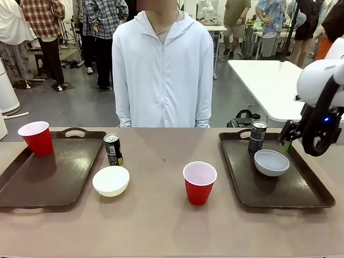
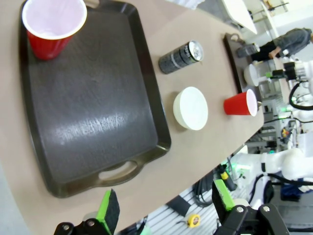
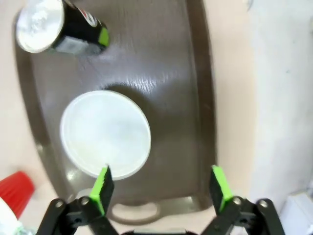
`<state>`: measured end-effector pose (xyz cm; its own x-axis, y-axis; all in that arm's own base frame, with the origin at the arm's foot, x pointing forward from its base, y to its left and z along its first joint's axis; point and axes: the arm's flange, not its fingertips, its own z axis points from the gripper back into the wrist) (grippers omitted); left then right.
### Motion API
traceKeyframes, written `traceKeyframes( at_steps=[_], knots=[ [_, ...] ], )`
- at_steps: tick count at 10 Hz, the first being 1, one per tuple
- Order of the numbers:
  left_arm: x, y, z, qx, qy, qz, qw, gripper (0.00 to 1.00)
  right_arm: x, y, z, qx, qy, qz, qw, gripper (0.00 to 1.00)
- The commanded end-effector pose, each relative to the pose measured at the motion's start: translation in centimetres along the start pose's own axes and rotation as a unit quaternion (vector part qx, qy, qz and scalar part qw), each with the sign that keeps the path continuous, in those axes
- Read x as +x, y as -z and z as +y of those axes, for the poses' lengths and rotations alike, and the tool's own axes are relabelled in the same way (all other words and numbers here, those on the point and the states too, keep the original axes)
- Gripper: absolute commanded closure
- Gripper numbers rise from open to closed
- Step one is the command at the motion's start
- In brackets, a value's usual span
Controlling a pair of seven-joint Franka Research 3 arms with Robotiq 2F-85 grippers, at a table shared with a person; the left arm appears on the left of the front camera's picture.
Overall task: Prepare tableware on both trays.
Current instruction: Pick up a Picnic Bowl from the table and place it on a Handle tray.
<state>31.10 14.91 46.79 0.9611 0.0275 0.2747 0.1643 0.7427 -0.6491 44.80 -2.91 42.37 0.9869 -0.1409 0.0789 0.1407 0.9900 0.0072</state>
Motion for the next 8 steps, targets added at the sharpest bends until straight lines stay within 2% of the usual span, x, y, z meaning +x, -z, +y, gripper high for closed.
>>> traceKeyframes(
  at_steps=[1,3,8],
  knots=[
    [0.0,-0.1,0.0,-0.004,-0.003,-0.002,1.000,0.00,-3.1,-3.2,-0.1,-0.011,0.008,-0.007,1.000,0.05],
    [0.0,-0.1,0.0,-0.004,-0.003,-0.002,1.000,0.00,-2.5,-4.9,-0.4,0.004,-0.010,0.001,1.000,0.05],
    [0.0,-0.1,0.0,-0.004,-0.003,-0.002,1.000,0.00,-2.6,-4.0,-0.2,-0.003,0.002,-0.008,1.000,0.05]
  ],
)
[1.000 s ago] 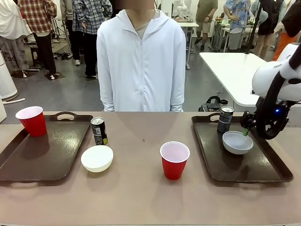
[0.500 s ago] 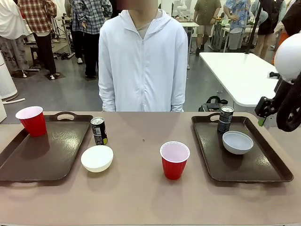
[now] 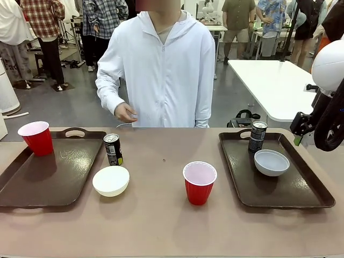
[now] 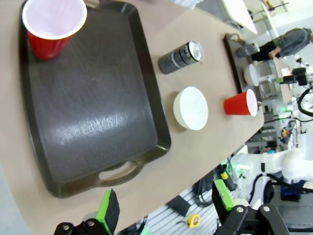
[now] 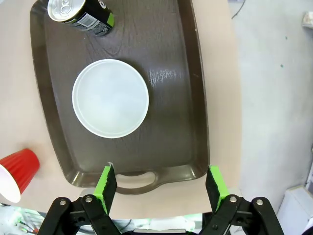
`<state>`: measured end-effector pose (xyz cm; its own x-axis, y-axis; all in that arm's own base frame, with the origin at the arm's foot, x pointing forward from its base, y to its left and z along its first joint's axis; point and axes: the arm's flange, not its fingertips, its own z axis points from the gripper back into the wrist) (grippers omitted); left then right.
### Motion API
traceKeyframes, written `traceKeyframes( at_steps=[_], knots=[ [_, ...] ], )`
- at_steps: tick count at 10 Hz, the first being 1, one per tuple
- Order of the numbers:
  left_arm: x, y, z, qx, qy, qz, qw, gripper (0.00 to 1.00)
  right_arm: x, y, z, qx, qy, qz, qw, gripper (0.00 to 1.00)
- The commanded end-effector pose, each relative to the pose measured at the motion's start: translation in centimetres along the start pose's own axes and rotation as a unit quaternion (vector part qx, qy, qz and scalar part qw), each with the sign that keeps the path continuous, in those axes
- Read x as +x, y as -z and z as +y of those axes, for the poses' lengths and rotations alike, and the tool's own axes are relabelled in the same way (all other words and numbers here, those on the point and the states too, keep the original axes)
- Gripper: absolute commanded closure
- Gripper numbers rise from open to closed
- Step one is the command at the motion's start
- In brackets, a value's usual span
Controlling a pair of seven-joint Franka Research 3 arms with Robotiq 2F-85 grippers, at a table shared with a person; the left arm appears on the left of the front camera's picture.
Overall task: Prepare tableware on both trays.
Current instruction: Pick up a Picnic Bowl from the table and place it on a Handle tray.
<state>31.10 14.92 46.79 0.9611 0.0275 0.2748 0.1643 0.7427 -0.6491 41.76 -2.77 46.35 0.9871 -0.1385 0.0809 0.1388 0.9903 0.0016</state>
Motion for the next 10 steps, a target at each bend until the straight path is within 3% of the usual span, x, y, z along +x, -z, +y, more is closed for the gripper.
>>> traceKeyframes(
  at_steps=[1,5,6,10],
  knots=[
    [0.0,-0.1,0.0,-0.004,-0.003,-0.002,1.000,0.00,0.1,0.2,0.0,0.000,0.003,-0.007,1.000,0.05],
    [0.0,0.0,0.0,0.000,0.000,0.000,1.000,0.00,0.1,0.2,0.0,0.000,0.003,-0.007,1.000,0.05],
    [1.1,-1.0,-2.1,0.070,0.001,-0.014,0.997,0.00,0.0,0.0,0.0,0.000,0.000,0.000,1.000,0.05],
    [3.1,-2.4,-12.9,0.167,0.077,0.017,0.983,0.00,-1.0,-5.2,-7.9,0.180,-0.008,0.002,0.984,0.05]
  ],
)
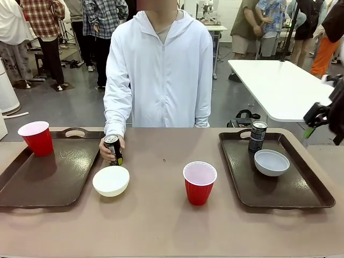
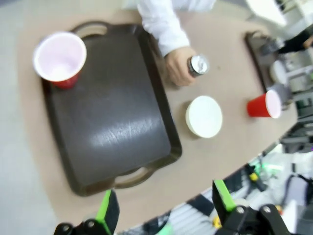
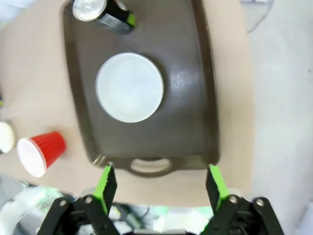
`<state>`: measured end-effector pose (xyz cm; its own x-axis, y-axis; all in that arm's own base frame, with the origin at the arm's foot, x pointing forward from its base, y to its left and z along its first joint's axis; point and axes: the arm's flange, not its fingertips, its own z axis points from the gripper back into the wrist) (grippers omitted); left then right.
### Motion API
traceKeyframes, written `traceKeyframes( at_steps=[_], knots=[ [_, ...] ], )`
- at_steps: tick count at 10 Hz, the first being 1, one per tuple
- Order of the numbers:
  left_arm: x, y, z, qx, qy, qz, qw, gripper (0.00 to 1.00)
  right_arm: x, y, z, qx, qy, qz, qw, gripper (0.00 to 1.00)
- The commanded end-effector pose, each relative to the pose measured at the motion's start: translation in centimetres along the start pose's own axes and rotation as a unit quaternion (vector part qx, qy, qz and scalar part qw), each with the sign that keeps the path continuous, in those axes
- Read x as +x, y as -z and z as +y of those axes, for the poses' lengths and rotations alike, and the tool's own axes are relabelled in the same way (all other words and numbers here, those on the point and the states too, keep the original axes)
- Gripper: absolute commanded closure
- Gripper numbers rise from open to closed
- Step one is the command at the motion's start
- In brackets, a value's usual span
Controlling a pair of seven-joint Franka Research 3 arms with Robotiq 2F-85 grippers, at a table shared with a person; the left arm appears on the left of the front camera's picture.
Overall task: Prepare tableware on both trays.
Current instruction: Pick up a Picnic Bowl from the table and place it on a Handle tray.
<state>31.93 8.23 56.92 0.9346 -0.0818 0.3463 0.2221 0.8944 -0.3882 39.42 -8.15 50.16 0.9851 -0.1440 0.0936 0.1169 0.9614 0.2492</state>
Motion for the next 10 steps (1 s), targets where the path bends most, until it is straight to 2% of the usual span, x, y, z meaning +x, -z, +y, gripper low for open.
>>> traceKeyframes(
  at_steps=[1,4,6,8,10],
  knots=[
    [0.2,0.1,-3.7,0.055,0.032,0.024,0.998,0.00,0.4,-3.6,-4.2,0.097,-0.013,0.008,0.995,0.05],
    [0.8,4.9,-8.1,0.139,0.054,0.040,0.988,0.00,0.7,-6.4,-11.9,0.225,-0.065,0.012,0.972,0.05],
    [1.1,9.7,-10.5,0.193,0.058,0.012,0.979,0.00,2.4,-5.3,-16.7,0.298,-0.064,0.018,0.952,0.05],
    [1.2,13.1,-12.8,0.211,0.070,-0.005,0.975,0.00,3.6,-3.9,-19.6,0.349,-0.067,0.024,0.934,0.05],
    [1.7,16.6,-14.7,0.225,0.089,-0.011,0.970,0.00,4.3,-2.7,-20.3,0.364,-0.085,0.031,0.927,0.05]
  ],
)
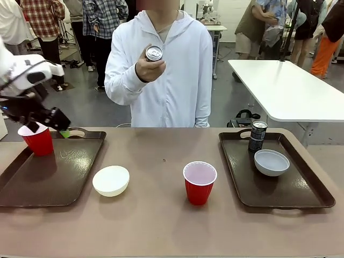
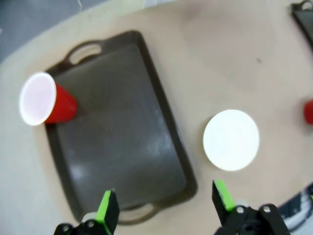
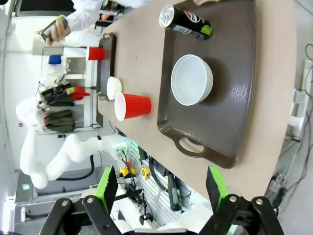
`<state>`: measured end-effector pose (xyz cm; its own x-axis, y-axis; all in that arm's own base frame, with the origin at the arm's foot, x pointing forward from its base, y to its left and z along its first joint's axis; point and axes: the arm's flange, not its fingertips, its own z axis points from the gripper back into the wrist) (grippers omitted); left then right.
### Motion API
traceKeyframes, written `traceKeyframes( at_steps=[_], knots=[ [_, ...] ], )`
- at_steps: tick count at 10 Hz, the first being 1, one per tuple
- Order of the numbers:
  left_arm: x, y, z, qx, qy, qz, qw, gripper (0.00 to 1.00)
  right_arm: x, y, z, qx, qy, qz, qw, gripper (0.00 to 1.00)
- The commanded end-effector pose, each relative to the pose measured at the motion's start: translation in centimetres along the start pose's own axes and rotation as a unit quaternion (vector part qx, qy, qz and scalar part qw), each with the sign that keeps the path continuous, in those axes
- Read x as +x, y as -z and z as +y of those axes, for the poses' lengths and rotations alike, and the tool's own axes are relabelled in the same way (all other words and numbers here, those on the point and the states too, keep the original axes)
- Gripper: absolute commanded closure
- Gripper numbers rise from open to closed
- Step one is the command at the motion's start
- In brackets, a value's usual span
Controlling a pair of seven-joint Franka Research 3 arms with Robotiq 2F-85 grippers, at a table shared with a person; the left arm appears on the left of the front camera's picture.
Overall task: Prepare tableware on both trays.
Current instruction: Pick up a Picnic Bowl from the table and place it on a Handle tray.
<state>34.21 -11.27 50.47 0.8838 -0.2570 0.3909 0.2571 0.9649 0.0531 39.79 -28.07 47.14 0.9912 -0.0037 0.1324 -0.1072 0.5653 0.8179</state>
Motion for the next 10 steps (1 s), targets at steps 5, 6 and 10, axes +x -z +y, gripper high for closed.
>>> traceKeyframes(
  at_steps=[5,6,10],
  knots=[
    [1.1,6.5,-4.5,-0.005,0.023,0.026,0.999,0.00,-0.5,0.1,1.1,-0.015,0.003,-0.010,1.000,0.05],
    [0.6,5.8,-3.7,-0.022,0.041,0.027,0.999,0.00,-0.5,0.1,1.1,-0.015,0.003,-0.010,1.000,0.05],
    [-4.7,-1.5,1.8,-0.096,0.094,0.095,0.986,0.00,-0.5,0.1,1.1,-0.015,0.003,-0.010,1.000,0.05]
  ],
)
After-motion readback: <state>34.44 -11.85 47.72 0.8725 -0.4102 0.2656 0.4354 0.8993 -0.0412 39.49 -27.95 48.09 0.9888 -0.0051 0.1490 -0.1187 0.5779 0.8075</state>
